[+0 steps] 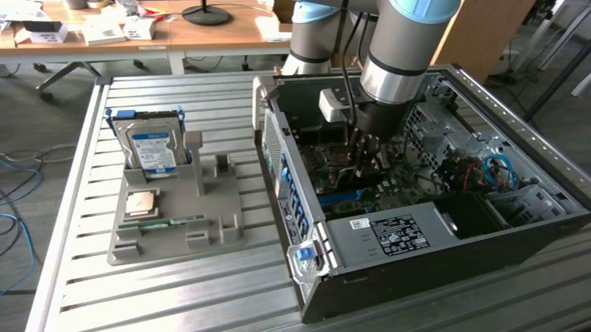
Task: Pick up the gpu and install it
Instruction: 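Insert the gpu into the slot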
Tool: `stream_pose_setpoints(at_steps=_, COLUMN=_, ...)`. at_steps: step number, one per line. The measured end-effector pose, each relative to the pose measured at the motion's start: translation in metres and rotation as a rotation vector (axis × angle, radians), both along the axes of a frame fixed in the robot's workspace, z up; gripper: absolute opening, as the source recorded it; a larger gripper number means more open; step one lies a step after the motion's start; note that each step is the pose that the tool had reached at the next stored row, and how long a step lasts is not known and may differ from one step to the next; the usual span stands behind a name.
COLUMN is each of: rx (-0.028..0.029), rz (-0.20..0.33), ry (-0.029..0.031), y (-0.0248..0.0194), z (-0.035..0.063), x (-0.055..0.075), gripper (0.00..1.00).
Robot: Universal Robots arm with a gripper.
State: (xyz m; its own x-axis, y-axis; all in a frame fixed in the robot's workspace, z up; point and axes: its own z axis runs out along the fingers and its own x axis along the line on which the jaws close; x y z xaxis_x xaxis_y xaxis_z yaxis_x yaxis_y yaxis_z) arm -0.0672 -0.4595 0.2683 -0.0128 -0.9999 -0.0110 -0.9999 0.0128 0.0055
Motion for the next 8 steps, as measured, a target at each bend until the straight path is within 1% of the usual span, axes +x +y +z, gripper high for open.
stream_pose_setpoints(at_steps=8, rx=0.0002, rz=0.0, ry=0.0, y=0.0, z=-0.002, x=0.0, gripper=0.26)
